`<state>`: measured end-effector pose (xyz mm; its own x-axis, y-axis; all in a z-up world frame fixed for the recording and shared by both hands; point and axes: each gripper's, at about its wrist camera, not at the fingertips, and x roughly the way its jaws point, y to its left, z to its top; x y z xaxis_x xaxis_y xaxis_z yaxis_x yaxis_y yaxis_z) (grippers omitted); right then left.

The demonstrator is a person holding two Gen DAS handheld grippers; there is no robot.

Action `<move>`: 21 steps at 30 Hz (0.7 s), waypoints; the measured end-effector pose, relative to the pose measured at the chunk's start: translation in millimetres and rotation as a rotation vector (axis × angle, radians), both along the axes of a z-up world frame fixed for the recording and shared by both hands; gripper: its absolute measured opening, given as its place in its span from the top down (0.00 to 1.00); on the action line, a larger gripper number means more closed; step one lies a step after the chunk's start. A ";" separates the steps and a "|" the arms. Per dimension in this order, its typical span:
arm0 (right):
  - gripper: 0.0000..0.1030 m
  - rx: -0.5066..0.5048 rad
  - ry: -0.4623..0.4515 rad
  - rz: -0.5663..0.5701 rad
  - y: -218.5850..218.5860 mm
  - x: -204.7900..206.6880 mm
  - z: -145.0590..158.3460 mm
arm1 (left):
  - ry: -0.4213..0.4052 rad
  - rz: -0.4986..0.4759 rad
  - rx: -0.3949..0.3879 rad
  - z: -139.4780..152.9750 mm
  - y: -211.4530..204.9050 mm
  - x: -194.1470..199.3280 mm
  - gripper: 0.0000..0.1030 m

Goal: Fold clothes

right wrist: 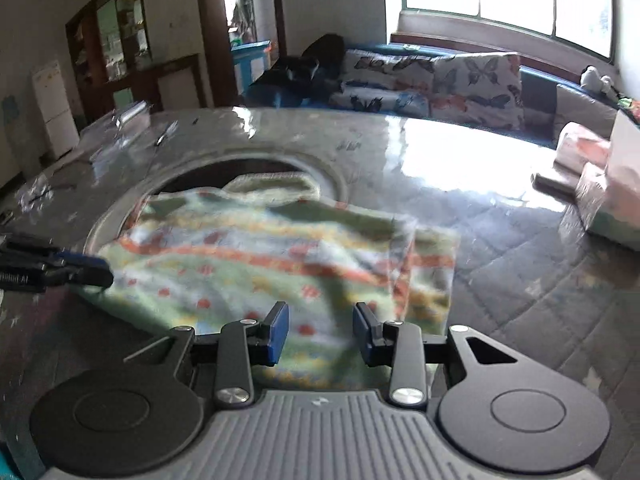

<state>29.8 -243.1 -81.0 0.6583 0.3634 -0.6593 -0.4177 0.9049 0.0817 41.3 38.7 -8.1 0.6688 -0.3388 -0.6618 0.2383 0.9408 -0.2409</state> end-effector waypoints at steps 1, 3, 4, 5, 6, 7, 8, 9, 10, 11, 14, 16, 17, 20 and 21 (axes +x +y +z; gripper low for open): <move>0.65 0.010 -0.002 -0.003 0.3 2.9 0.7 | 0.000 0.005 -0.001 0.0 1.0 0.0 0.80; 0.65 0.021 0.007 -0.006 1.1 10.1 -2.0 | 0.006 0.013 -0.005 -1.8 3.7 0.1 0.80; 0.66 0.023 0.018 -0.011 1.2 14.0 -5.1 | 0.010 0.017 -0.006 -3.1 5.0 -0.3 0.80; 0.65 0.025 0.029 -0.019 0.0 16.3 -8.0 | 0.012 0.018 -0.010 -3.6 6.5 -1.1 0.80; 0.65 0.031 0.036 -0.023 -2.1 16.6 -9.1 | 0.011 0.019 -0.013 -3.3 7.9 -2.1 0.80; 0.65 0.037 0.043 -0.027 -4.2 16.9 -10.3 | 0.011 0.021 -0.014 -3.0 9.1 -3.1 0.80; 0.65 0.042 0.050 -0.031 -6.2 17.1 -11.4 | 0.009 0.024 -0.013 -2.0 10.1 -3.9 0.80; 0.65 0.043 0.052 -0.034 -7.4 16.8 -11.0 | 0.007 0.028 -0.009 -0.3 11.0 -4.6 0.80; 0.65 0.036 0.045 -0.032 -7.0 15.8 -8.1 | 0.004 0.032 -0.008 1.5 11.8 -4.6 0.80; 0.65 0.029 0.036 -0.025 -5.9 15.2 -5.0 | 0.000 0.035 -0.009 3.3 12.5 -3.9 0.79; 0.64 0.019 0.012 -0.014 -0.4 19.4 0.7 | 0.005 0.052 -0.001 1.5 13.6 2.1 0.79; 0.64 0.027 0.013 -0.015 2.4 26.0 0.5 | 0.012 0.065 0.008 -1.4 14.6 5.9 0.80; 0.64 0.028 0.018 -0.018 3.2 29.6 -1.7 | 0.018 0.072 0.014 -3.8 15.8 6.4 0.80; 0.64 0.014 0.045 -0.036 2.4 39.3 -12.0 | 0.025 0.082 0.008 -6.2 20.8 4.7 0.80; 0.64 0.017 0.045 -0.040 1.4 40.7 -12.0 | 0.025 0.085 0.005 -5.8 21.8 4.2 0.80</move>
